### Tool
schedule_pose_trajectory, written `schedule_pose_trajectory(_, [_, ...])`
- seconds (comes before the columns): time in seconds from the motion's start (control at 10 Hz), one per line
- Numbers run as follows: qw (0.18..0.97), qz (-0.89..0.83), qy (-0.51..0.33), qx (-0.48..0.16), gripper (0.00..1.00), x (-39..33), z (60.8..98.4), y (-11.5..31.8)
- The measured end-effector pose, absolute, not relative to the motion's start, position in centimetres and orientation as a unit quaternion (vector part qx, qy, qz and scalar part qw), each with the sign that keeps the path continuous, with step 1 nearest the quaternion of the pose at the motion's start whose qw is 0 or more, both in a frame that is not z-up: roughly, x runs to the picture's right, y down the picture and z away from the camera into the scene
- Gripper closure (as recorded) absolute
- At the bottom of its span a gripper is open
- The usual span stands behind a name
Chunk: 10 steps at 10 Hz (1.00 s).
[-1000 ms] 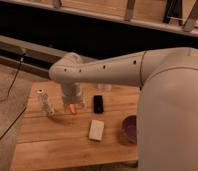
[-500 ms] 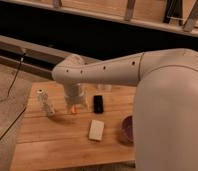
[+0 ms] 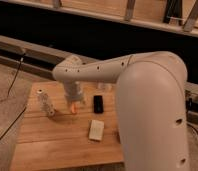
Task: Drag the pepper across the table
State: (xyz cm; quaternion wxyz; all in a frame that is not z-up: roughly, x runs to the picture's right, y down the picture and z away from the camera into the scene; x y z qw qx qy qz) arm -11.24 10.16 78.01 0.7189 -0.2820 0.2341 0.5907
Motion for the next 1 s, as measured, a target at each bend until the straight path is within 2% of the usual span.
schedule_pose_trajectory(0.5, [0.736, 0.561, 0.217, -0.311, 0.35, -12.1, 83.2, 10.5])
schedule_pose_trajectory(1.0, [0.763, 0.504, 0.248, -0.320, 0.35, -13.4, 88.0, 11.4])
